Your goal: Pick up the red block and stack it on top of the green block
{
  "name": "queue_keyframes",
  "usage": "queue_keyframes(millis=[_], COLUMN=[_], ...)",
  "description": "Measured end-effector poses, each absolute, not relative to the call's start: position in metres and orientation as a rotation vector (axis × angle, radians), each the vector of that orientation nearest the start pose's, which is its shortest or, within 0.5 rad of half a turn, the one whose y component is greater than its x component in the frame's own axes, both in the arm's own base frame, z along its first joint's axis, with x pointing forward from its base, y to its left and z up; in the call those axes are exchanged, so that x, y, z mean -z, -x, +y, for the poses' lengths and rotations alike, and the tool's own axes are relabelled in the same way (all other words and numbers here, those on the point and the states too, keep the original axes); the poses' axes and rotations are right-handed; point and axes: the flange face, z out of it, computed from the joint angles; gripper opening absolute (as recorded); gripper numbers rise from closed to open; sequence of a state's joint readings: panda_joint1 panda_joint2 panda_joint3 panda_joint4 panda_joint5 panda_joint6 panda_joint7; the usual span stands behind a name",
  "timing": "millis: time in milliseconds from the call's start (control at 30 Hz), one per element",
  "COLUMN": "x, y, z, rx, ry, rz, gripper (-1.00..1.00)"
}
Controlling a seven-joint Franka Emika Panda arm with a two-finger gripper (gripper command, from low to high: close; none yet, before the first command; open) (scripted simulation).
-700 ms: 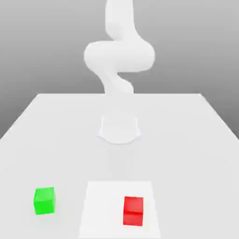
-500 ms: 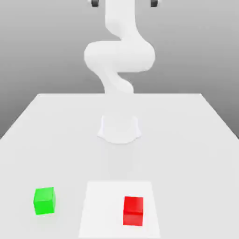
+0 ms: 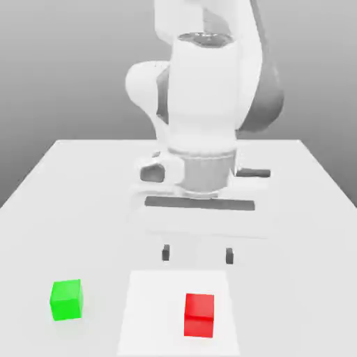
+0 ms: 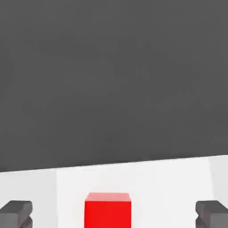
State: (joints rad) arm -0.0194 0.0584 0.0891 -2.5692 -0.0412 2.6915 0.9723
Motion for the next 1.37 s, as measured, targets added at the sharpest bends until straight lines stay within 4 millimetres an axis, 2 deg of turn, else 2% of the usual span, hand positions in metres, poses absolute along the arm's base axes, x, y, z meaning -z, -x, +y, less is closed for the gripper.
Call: queue_keyframes(millis=[67, 233, 267, 467, 500, 667, 733, 867, 967, 1067, 1133, 1233, 1267, 1367], x=[-0.215, -0.153, -0.146, -0.143, -0.148, -0.199, -0.211, -0.225, -0.235, -0.243, -0.228, -0.194, -0.185, -0.186], y=[-0.445, -0.442, -0.441, -0.441, -0.441, -0.442, -0.443, -0.436, -0.418, -0.394, -0.392, -0.392, -0.392, -0.392], z=[0.036, 0.036, 0.036, 0.036, 0.036, 0.036, 0.009, -0.078, -0.147, -0.204, -0.209, -0.209, -0.209, -0.209], rx=[0.026, 0.0, 0.0, 0.001, 0.001, 0.001, 0.002, 0.002, 0.003, 0.002, 0.001, 0.001, 0.001, 0.001], ry=[2.843, 2.846, 2.846, 2.846, 2.846, 2.845, 2.779, 2.529, 2.28, 2.024, 1.987, 1.98, 1.98, 1.98], rz=[1.324, 1.33, 1.33, 1.33, 1.33, 1.331, 1.468, 1.871, 2.165, 2.403, 2.432, 2.439, 2.439, 2.439], gripper=[0.0, 0.0, -1.0, -1.0, -1.0, -1.0, -1.0, -1.0, -1.0, -1.0, -1.0, -1.0, 1.0, 1.0])
